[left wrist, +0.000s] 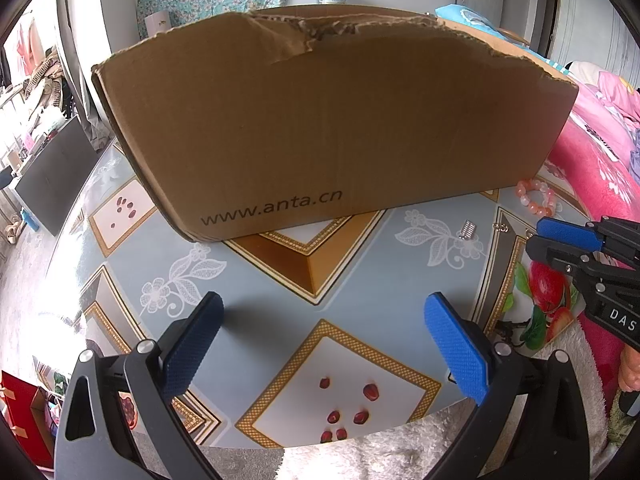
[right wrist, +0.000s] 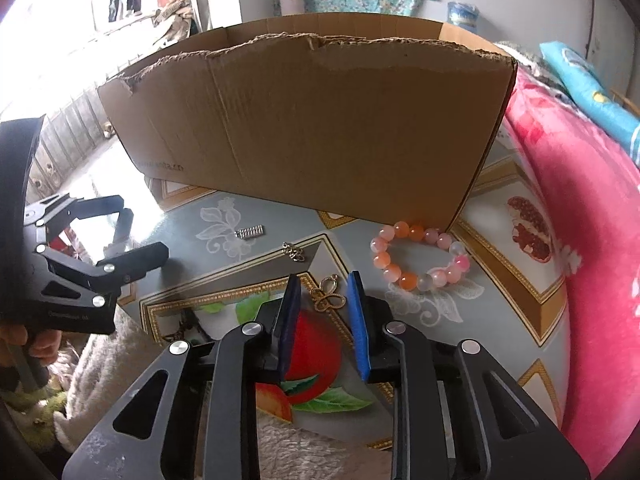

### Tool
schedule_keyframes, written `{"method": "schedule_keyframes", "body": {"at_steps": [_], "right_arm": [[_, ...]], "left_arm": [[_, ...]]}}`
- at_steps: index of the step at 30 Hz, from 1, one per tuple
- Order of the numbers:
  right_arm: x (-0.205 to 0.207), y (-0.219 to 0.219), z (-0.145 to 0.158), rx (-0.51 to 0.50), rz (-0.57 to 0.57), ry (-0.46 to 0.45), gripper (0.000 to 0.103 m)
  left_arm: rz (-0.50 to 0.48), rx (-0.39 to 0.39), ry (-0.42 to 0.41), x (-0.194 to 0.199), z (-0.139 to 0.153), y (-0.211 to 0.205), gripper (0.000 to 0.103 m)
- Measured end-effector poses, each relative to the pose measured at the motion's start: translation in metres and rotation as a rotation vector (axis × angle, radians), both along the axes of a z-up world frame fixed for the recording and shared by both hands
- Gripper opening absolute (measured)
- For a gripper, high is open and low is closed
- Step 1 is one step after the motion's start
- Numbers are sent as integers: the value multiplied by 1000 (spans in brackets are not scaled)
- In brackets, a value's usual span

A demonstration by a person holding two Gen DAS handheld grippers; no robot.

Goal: Organize jewelry
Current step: 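Move the right gripper onto the gold butterfly charm and close it, then lift the butterfly charm with the right gripper while the left gripper closes on the silver spring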

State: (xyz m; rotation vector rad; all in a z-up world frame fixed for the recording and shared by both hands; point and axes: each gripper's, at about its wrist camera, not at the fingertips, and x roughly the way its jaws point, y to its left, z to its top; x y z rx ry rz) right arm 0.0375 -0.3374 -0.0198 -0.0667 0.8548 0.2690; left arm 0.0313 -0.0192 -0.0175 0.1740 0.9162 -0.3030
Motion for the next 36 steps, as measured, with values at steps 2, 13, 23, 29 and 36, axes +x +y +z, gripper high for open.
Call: {"method": "schedule_keyframes", "body": {"at_steps": [2,13,23,29,36], "right_arm": [[-3,1,0,-9,12,-5,16],[-6,-5,2,34,22,4,11],[-7,-24,14,67,13,-25,11],[-7,-35,14,110,3,-28,11],[-3,-43,8,142,3,-31,11]], "left_arm": [[1,0,0,0,0,0,99],[1,-1,-2,0,0,1,99],[-72,-33,-75,-2,14,-2,94],[-187,-83,-104,-2,26,-26,69],[-321,-64,-91,0,23,-62,42]]}}
